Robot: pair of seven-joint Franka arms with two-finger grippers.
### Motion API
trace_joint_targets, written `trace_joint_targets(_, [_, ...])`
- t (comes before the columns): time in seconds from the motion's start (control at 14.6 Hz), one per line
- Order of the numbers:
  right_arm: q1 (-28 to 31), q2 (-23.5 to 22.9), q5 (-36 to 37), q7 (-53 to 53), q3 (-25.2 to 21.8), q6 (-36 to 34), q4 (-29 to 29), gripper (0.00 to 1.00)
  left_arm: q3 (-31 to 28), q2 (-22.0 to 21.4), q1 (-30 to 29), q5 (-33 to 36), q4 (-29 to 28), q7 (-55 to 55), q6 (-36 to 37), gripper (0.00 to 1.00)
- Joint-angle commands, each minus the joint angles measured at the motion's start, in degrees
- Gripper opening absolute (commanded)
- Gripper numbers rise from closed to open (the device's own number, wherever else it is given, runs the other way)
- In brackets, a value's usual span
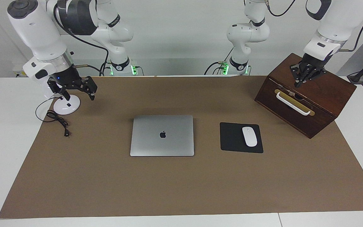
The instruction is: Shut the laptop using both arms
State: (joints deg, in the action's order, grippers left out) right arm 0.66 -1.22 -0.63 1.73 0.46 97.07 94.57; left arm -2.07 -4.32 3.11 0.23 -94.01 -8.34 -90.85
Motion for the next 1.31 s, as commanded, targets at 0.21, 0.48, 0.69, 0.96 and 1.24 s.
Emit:
trace_joint_targets(0.21, [0.75,1.57,-0.52,-1.11,0.33,1.55,2.11,1.0,0.66,2.56,-1.7,0.83,6.3,-0.27,4.98,0.0])
trace_joint_targets(0.48, [0.75,1.57,-0.52,-1.2,0.33,1.55,2.11,1.0,0.66,2.56,-1.62,0.83,6.12,0.6,4.19,0.0])
trace_joint_targets(0.69, [0.83,1.57,-0.52,-1.2,0.33,1.63,2.11,1.0,0.66,2.47,-1.53,0.92,5.95,3.32,3.84,0.99])
trace_joint_targets(0.96, [0.83,1.66,-0.6,-1.2,0.33,1.81,2.11,1.0,0.66,2.47,-1.53,1.09,5.95,3.42,3.48,1.0])
trace_joint_targets(1.24, [1.45,1.57,-0.6,-2.16,0.25,1.64,2.11,1.0,0.66,2.29,-1.36,1.0,5.42,3.77,3.05,1.0])
